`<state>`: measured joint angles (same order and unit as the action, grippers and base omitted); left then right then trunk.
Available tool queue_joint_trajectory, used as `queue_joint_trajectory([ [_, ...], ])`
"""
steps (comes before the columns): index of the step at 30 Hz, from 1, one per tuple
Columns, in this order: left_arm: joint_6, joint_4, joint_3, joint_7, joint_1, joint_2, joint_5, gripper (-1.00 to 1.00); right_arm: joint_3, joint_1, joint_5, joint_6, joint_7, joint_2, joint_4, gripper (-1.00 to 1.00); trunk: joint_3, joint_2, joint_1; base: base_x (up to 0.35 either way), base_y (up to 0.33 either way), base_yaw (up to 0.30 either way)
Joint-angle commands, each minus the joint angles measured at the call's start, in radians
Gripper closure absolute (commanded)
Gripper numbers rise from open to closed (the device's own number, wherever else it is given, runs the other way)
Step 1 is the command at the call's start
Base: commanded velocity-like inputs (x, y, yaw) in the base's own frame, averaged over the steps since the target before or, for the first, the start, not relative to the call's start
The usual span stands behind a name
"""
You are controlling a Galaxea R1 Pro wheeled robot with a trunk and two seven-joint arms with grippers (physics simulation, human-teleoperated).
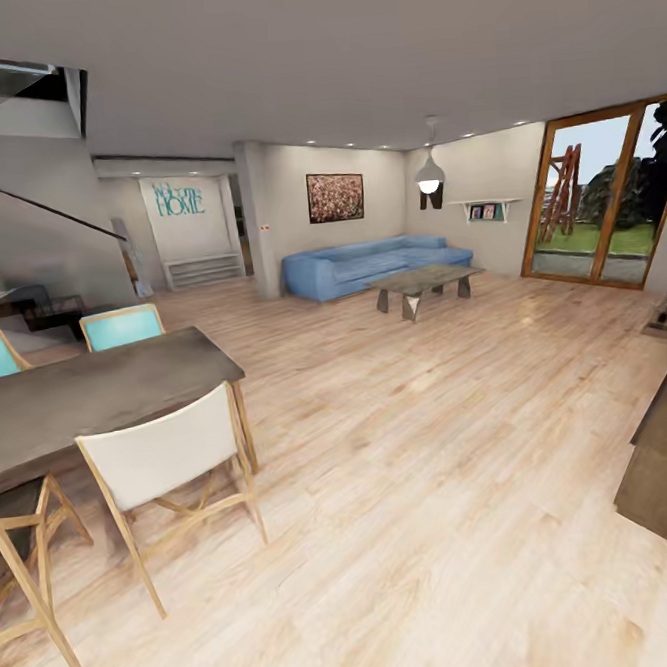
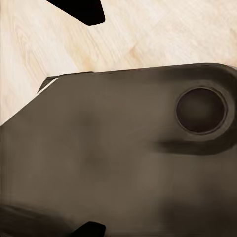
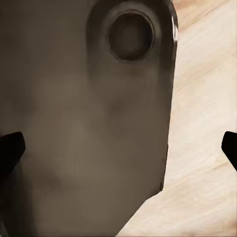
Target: In the kitchen, take the popcorn bag from the countertop, put it into the microwave, and heat it until the popcorn is cooked so the cooked popcorn ends up inside the bag.
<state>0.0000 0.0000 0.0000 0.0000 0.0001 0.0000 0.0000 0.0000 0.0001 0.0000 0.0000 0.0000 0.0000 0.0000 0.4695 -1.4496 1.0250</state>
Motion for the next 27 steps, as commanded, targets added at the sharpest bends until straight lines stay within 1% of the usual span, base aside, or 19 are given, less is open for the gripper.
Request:
queue_joint_trajectory([
  [1, 0.001, -0.006, 0.002, 0.0, -0.001, -0.006, -0.001, -1.0, -0.006, -0.006, -0.006, -0.006, 0.006, 0.005, -0.006, -1.0, 0.0, 0.0, 0.0, 0.0, 0.0, 0.0],
  [3, -0.002, -0.017, 0.002, 0.0, -0.001, -0.017, 0.0, -1.0, -0.017, -0.012, -0.011, -0.017, 0.011, -0.004, -0.009, -1.0, 0.0, 0.0, 0.0, 0.0, 0.0, 0.0],
  [4, -0.002, -0.023, 0.002, 0.0, -0.001, -0.017, -0.001, -1.0, -0.022, -0.011, -0.011, -0.023, 0.008, -0.008, -0.012, -1.0, 0.0, 0.0, 0.0, 0.0, 0.0, 0.0],
  [6, -0.002, -0.029, 0.002, 0.0, -0.001, -0.019, -0.001, -1.0, -0.015, -0.011, -0.011, -0.034, 0.007, 0.002, -0.024, -1.0, 0.0, 0.0, 0.0, 0.0, 0.0, 0.0],
  [10, -0.002, -0.031, 0.002, 0.0, -0.001, -0.02, -0.001, -1.0, -0.013, -0.011, -0.011, -0.056, 0.006, 0.009, -0.046, -1.0, 0.0, 0.0, 0.0, 0.0, 0.0, 0.086],
  [23, -0.002, -0.03, 0.002, 0.0, -0.001, -0.02, -0.001, -1.0, -0.011, -0.011, -0.012, -0.129, 0.005, 0.011, -0.051, -1.0, 0.0, 0.0, 0.0, 0.0, 0.0, 0.257],
  [24, -0.002, -0.031, 0.002, 0.0, -0.001, -0.02, -0.001, -1.0, -0.011, -0.011, -0.012, -0.17, 0.005, 0.011, -0.051, -1.0, 0.0, 0.0, 0.0, 0.0, 0.0, 0.265],
  [27, -0.002, -0.031, 0.002, 0.0, 0.0, -0.02, -0.001, -1.0, -0.011, -0.011, -0.012, -0.17, 0.005, 0.011, -0.051, -1.0, 0.0, 0.0, 0.0, 0.0, 0.0, 0.266],
])
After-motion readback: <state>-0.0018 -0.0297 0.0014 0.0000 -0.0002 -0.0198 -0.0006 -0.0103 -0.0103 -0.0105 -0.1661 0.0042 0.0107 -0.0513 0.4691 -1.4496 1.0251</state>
